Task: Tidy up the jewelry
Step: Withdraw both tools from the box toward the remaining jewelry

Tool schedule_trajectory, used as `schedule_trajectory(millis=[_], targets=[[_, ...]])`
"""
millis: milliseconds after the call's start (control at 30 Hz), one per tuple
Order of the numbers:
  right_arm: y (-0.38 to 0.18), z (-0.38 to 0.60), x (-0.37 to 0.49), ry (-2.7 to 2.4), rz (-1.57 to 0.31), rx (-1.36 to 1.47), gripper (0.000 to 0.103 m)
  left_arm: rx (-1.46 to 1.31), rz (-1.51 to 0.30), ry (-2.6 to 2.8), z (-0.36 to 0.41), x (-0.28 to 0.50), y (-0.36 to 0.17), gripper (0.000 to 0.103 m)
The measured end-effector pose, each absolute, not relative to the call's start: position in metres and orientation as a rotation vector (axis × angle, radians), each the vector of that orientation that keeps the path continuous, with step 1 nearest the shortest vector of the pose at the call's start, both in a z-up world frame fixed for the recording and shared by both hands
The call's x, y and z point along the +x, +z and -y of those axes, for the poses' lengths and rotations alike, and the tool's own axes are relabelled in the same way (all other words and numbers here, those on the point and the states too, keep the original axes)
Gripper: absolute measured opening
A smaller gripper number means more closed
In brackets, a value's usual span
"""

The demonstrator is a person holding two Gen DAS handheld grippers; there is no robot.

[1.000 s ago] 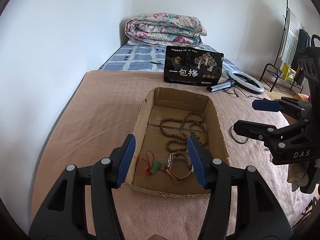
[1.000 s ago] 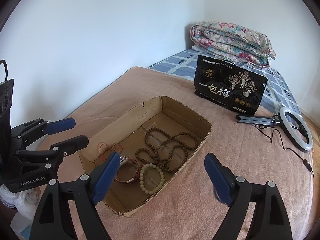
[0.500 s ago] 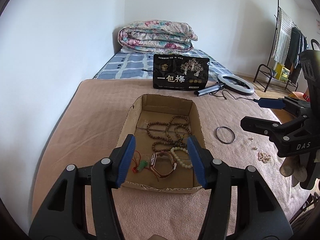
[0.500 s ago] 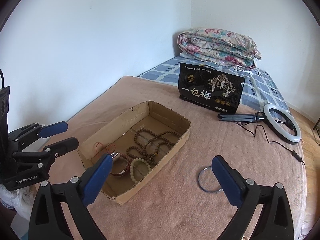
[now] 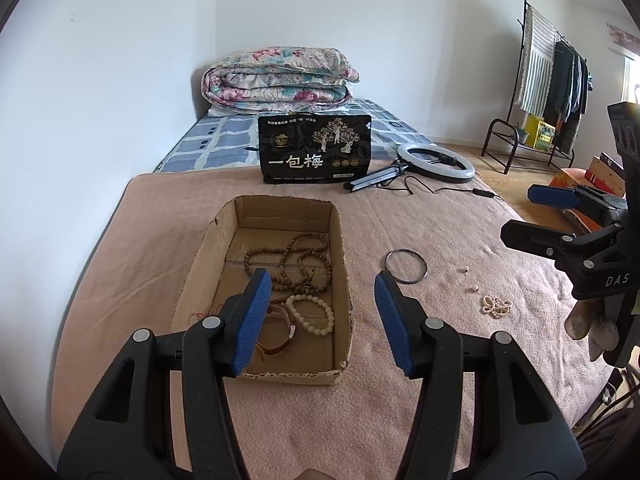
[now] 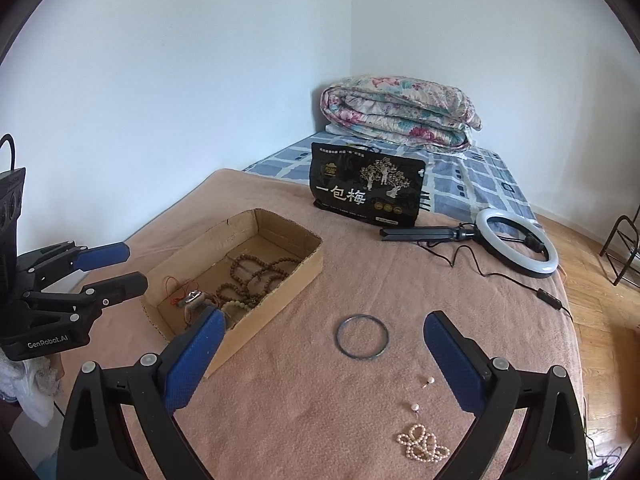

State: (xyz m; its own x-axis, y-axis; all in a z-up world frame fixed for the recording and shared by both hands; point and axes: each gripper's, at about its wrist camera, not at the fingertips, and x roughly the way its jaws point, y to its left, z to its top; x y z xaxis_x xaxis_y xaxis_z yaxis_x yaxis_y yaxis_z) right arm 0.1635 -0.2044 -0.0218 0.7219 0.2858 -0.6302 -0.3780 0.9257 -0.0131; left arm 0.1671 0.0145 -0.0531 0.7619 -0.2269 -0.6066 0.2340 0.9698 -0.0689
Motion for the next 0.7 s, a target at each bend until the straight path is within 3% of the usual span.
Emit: schedule_trajectory(millis=[400,700], targets=[[-0.016,0.302,0.129,0.18,-0.634,-0.072,0.103,0.045,-0.707,-0.368,0.048,0.176,-0.071,0.055],[-0.046,0.354,0.118,0.117,-0.716,-0.062,0.103,0.064,-0.782,-0.428,0.093,0.197,-0.102,0.055]])
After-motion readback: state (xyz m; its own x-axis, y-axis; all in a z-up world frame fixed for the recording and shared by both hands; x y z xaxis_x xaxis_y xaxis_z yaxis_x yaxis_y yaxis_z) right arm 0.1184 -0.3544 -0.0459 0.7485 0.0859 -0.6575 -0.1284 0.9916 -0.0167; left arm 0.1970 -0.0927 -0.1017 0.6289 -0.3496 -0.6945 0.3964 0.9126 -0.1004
